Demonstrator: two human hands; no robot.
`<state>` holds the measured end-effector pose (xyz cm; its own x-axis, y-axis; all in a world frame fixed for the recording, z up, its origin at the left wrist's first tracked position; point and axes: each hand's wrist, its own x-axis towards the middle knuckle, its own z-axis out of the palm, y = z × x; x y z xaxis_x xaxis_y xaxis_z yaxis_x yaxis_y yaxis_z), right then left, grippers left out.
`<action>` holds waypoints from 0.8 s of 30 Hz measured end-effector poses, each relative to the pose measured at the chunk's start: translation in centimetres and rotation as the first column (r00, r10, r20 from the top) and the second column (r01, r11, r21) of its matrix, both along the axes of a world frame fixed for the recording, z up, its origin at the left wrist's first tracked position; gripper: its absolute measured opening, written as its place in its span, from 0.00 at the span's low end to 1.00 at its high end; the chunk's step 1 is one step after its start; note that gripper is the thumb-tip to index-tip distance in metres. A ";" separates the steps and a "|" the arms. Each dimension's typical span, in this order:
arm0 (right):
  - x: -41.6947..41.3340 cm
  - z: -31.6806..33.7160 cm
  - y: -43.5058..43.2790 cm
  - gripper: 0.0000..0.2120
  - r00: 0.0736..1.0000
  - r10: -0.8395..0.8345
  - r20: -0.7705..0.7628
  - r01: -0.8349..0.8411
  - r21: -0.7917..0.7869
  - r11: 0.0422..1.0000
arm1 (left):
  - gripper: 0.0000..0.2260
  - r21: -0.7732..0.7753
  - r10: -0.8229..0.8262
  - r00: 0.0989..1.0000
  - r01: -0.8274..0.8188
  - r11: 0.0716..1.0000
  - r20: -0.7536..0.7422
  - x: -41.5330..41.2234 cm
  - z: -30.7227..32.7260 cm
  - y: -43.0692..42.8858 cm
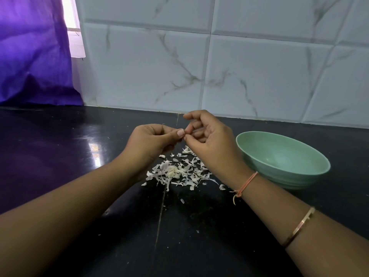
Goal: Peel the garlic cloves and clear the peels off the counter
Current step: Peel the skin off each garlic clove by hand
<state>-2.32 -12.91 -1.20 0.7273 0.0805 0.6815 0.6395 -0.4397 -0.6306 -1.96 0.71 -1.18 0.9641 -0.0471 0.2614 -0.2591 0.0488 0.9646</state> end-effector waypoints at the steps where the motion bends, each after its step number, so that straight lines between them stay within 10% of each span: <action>1: 0.0 0.0 0.0 0.14 1.000 -0.005 -0.003 0.005 0.012 1.000 | 0.03 -0.012 -0.009 1.000 0.009 1.000 0.009 0.0 0.0 0.0; 24: 0.1 0.2 -0.5 0.02 1.000 -0.005 0.022 0.003 0.072 0.997 | 0.04 -0.297 -0.180 0.977 0.140 0.944 -0.112 0.0 0.3 -0.2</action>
<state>-2.23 -13.36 -0.97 0.7123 0.0282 0.7013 0.6520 -0.3964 -0.6463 -1.96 0.55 -0.86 0.9772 -0.1462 0.1538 -0.0926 0.3580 0.9291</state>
